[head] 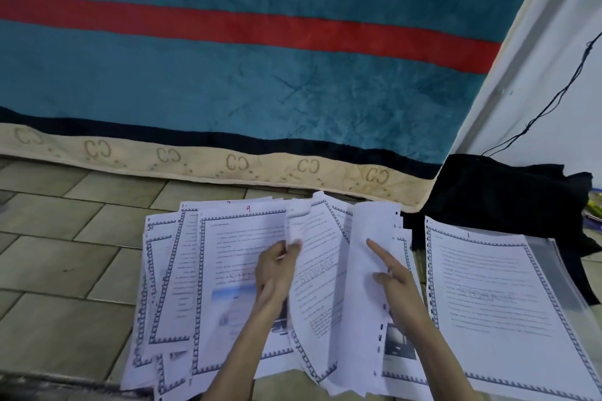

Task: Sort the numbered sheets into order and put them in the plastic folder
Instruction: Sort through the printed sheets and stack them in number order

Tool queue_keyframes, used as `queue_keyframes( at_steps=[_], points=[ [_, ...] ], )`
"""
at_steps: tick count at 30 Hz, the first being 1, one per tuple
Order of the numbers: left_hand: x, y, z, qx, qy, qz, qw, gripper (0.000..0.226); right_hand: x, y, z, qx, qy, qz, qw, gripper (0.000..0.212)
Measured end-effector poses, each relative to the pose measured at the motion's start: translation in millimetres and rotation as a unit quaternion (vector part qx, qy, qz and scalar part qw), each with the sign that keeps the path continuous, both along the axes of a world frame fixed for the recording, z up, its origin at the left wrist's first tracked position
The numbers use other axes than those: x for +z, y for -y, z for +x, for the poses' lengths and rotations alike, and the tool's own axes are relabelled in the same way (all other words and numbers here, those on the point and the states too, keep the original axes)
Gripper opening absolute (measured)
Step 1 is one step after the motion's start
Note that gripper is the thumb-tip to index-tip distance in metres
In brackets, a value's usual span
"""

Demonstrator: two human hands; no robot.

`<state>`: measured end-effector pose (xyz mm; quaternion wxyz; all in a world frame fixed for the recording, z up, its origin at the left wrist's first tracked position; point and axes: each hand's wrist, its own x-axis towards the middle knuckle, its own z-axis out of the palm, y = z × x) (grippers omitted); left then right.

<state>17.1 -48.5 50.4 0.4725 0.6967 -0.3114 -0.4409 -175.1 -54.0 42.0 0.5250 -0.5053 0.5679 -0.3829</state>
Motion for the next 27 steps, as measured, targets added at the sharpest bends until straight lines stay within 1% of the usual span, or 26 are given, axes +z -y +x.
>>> queue_keyframes(
  at_steps=[1, 2, 3, 4, 5, 6, 7, 8, 9, 10, 11, 12, 13, 14, 15, 16, 17, 18, 20, 21, 23, 25, 27],
  points=[
    [6, -1, -7, -0.053, -0.002, -0.029, 0.998, 0.030, -4, 1, 0, 0.002, 0.026, 0.029, 0.999, 0.044],
    [13, -3, -15, -0.116, -0.022, -0.043, 0.992, 0.040, -6, 2, 0, 0.008, 0.039, 0.063, 0.997, 0.027],
    [18, -4, -24, -0.176, -0.062, -0.040, 0.982, 0.056, -5, 1, 0, 0.027, 0.042, 0.081, 0.995, 0.037],
    [20, -4, -32, -0.216, -0.104, -0.027, 0.970, 0.071, -2, -2, 1, 0.062, 0.041, 0.084, 0.994, 0.056],
    [20, -3, -40, -0.237, -0.127, -0.016, 0.963, 0.084, 0, -4, 3, 0.080, 0.037, 0.067, 0.994, 0.061],
    [19, -2, -46, -0.246, -0.135, -0.009, 0.960, 0.093, 1, -4, 5, 0.082, 0.031, 0.034, 0.996, 0.053],
    [18, -1, -50, -0.250, -0.139, -0.006, 0.958, 0.094, 2, -5, 6, 0.074, 0.027, 0.004, 0.997, 0.046],
    [15, 1, -51, -0.247, -0.141, -0.008, 0.959, 0.086, 2, -5, 6, 0.049, 0.022, -0.021, 0.998, 0.049],
    [15, 1, -51, -0.237, -0.133, -0.016, 0.962, 0.074, -3, -3, 4, 0.012, 0.006, -0.037, 0.999, 0.060],
    [11, 2, -48, -0.214, -0.102, -0.024, 0.971, 0.062, -5, -2, 1, -0.018, -0.005, -0.050, 0.999, 0.074],
    [3, 3, -42, -0.178, -0.047, -0.024, 0.983, 0.052, -5, -2, -1, -0.039, -0.009, -0.058, 0.998, 0.087],
    [-4, 5, -35, -0.137, 0.025, -0.017, 0.990, 0.042, -5, -3, -3, -0.051, -0.004, -0.064, 0.997, 0.096],
    [-13, 7, -27, -0.111, 0.095, -0.009, 0.989, 0.036, -4, -4, -5, -0.058, 0.002, -0.068, 0.996, 0.100],
    [-22, 9, -18, -0.107, 0.167, -0.006, 0.980, 0.035, -4, -5, -6, -0.062, 0.000, -0.074, 0.995, 0.101],
    [-29, 11, -11, -0.124, 0.242, 0.006, 0.962, 0.039, -3, -6, -6, -0.063, -0.006, -0.080, 0.995, 0.101],
    [-35, 13, -5, -0.149, 0.315, 0.033, 0.937, 0.047, -3, -6, -6, -0.059, -0.017, -0.090, 0.994, 0.099],
    [-39, 15, -1, -0.165, 0.366, 0.068, 0.913, 0.058, -3, -7, -6, -0.054, -0.033, -0.104, 0.993, 0.095],
    [-40, 15, 4, -0.167, 0.384, 0.099, 0.903, 0.069, -3, -7, -5, -0.043, -0.051, -0.119, 0.991, 0.090],
    [-39, 12, 19, -0.124, 0.368, 0.115, 0.914, 0.084, -3, -6, -3, -0.013, -0.080, -0.130, 0.988, 0.083],
    [-40, 10, 29, -0.088, 0.369, 0.116, 0.918, 0.087, -2, -7, -1, -0.001, -0.080, -0.125, 0.989, 0.085],
    [-38, 4, 51, -0.010, 0.375, 0.140, 0.916, 0.092, -3, -6, 1, -0.009, -0.065, -0.110, 0.992, 0.096],
    [-32, 0, 72, 0.048, 0.331, 0.190, 0.923, 0.098, -5, -6, 3, -0.022, -0.054, -0.104, 0.993, 0.103],
    [-28, 0, 86, 0.088, 0.278, 0.212, 0.933, 0.098, -5, -7, 4, -0.027, -0.056, -0.106, 0.992, 0.103]
  ],
)
